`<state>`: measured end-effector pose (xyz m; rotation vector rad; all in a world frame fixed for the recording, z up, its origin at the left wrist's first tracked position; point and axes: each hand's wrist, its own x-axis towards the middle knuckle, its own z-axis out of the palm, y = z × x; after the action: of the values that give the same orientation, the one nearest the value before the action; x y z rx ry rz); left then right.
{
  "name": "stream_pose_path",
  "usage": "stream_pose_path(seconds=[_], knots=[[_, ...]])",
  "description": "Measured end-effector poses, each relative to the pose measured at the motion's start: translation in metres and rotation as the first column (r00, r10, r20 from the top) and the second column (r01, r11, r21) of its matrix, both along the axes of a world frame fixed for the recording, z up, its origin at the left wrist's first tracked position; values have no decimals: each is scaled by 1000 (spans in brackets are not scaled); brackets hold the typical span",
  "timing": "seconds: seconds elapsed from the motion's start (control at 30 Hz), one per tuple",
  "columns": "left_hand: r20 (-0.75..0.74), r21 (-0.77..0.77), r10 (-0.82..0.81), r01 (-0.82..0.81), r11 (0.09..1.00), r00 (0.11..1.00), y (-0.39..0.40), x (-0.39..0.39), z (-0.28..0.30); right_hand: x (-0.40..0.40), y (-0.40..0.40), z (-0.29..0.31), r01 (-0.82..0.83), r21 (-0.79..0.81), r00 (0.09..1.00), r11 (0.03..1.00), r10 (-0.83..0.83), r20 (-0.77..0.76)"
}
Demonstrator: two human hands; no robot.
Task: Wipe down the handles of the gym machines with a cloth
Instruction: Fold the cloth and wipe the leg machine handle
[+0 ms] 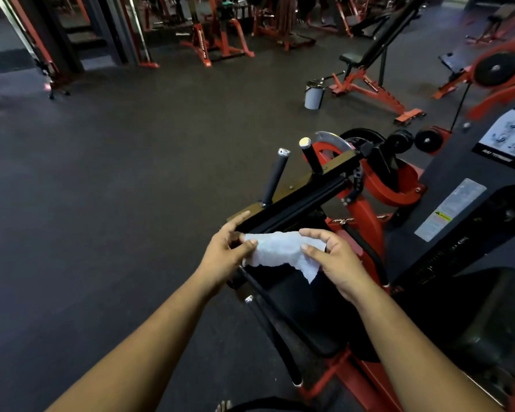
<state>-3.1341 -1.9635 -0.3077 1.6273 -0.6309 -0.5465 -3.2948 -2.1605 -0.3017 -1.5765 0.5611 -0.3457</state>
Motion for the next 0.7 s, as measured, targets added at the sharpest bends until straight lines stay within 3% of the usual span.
stream_pose_path(seconds=[0.1,0.2,0.27,0.37,0.5,0.57,0.7], knots=[[129,82,-39,29,996,991,2,4,7,-4,-8,6,2,-162,1000,987,-3,-7],[115,122,-111,97,988,987,4,11,16,-3,-15,10,14,-304,999,953,-22,-24],[235,204,-122,73,976,964,4,14,21,-4,-18,15,6,-306,999,952,-17,-34],[496,296,-68,-96,950,865,4,18,27,-7,-18,24,-60,-228,996,972,44,-76],[722,303,-50,-251,919,690,6,23,35,-8,-23,26,-25,-506,993,862,-35,-109],[704,289,-32,-245,925,710,7,28,36,-8,-27,26,30,-606,992,795,-96,-77],[430,209,-172,88,974,886,8,31,47,-8,-40,23,-98,-712,978,695,-67,-200]])
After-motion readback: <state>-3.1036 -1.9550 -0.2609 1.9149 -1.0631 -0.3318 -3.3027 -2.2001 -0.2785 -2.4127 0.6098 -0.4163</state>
